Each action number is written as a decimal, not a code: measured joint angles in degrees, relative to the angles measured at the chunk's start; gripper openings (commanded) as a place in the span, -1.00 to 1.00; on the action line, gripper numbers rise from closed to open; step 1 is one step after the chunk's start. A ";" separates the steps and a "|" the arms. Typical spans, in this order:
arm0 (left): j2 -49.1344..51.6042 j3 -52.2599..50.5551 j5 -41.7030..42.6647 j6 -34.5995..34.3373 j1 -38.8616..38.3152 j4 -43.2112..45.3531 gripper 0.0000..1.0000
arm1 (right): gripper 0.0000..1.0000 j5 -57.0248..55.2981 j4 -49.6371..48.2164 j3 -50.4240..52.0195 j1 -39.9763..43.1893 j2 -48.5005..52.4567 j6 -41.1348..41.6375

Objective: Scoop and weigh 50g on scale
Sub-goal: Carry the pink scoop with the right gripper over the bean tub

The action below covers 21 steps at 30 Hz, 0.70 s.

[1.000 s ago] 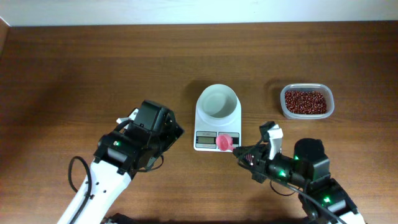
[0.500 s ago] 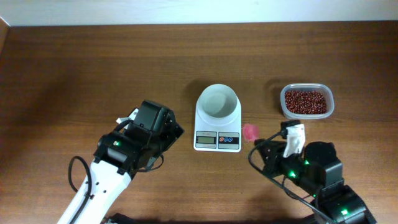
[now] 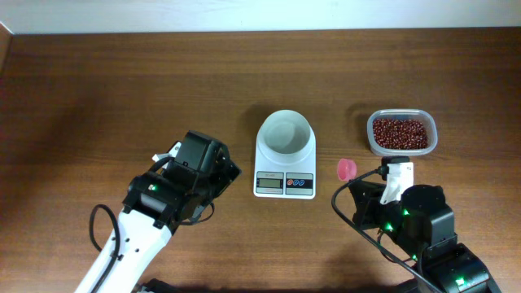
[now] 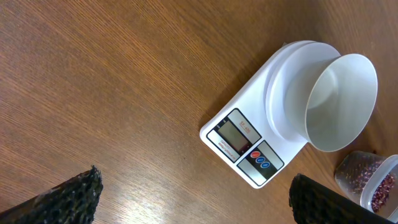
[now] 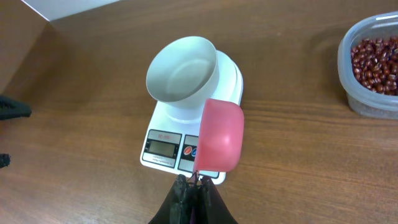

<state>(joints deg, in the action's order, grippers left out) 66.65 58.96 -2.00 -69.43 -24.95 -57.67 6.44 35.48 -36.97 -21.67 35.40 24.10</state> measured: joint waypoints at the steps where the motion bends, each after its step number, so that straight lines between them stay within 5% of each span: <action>1: 0.00 0.00 0.00 0.00 0.00 0.00 0.98 | -0.92 -0.02 0.39 0.00 0.00 0.00 0.11; 21: 0.00 0.00 0.00 0.00 0.00 0.00 0.99 | -0.92 -36.41 0.04 0.00 0.00 0.07 -1.11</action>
<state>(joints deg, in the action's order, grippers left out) 66.65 58.96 -2.00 -69.43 -24.95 -57.67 -29.98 35.53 -36.97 -21.67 35.46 22.98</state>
